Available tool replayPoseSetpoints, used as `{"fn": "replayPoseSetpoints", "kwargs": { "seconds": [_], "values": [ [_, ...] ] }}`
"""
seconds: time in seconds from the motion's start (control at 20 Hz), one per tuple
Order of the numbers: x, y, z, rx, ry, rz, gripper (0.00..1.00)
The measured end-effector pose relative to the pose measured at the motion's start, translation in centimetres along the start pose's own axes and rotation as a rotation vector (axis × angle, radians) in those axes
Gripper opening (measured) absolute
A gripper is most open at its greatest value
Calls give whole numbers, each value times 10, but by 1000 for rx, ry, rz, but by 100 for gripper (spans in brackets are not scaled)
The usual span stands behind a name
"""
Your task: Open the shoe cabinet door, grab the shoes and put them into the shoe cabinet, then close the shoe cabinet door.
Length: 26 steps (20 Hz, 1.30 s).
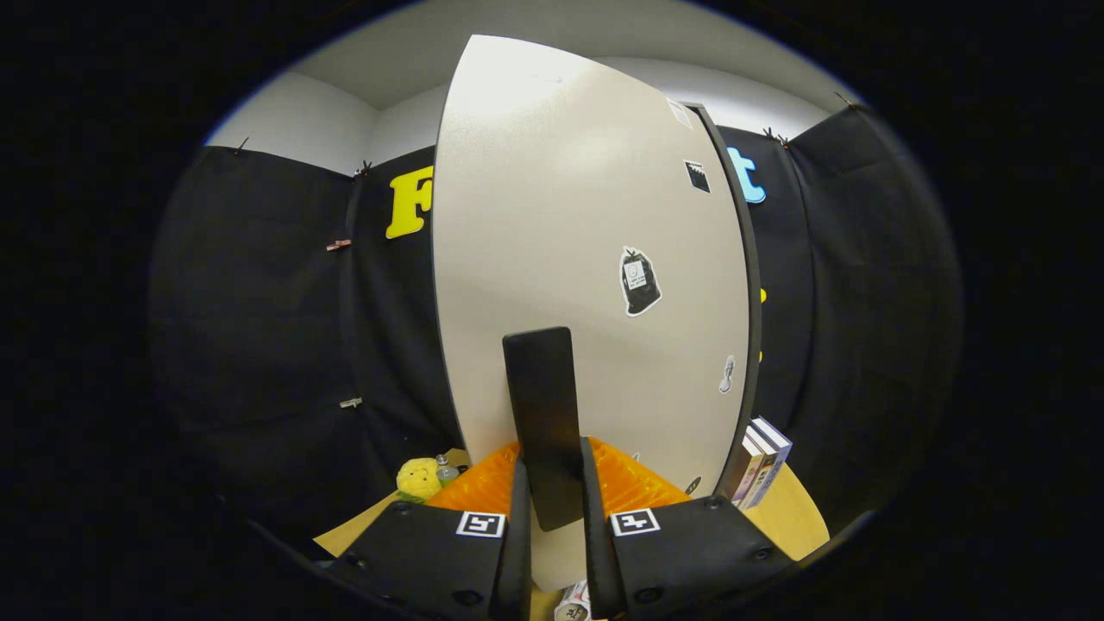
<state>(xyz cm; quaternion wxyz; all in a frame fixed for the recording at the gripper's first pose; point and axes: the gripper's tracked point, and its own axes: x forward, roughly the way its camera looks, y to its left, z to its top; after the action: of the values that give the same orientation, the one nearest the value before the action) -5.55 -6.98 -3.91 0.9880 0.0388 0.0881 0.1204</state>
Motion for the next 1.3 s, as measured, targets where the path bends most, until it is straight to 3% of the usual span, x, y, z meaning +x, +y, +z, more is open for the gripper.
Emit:
{"fn": "replayPoseSetpoints", "kwargs": {
  "seconds": [0.55, 0.85, 1.1, 1.3],
  "values": [
    [-81, -54, 7, -7, -6, -48, 29],
    [-121, -94, 14, 37, -38, -158, 27],
    [-153, -78, 38, 11, -131, -127, 24],
    [-144, -50, 45, 43, -179, -67, 24]
  ]
}}
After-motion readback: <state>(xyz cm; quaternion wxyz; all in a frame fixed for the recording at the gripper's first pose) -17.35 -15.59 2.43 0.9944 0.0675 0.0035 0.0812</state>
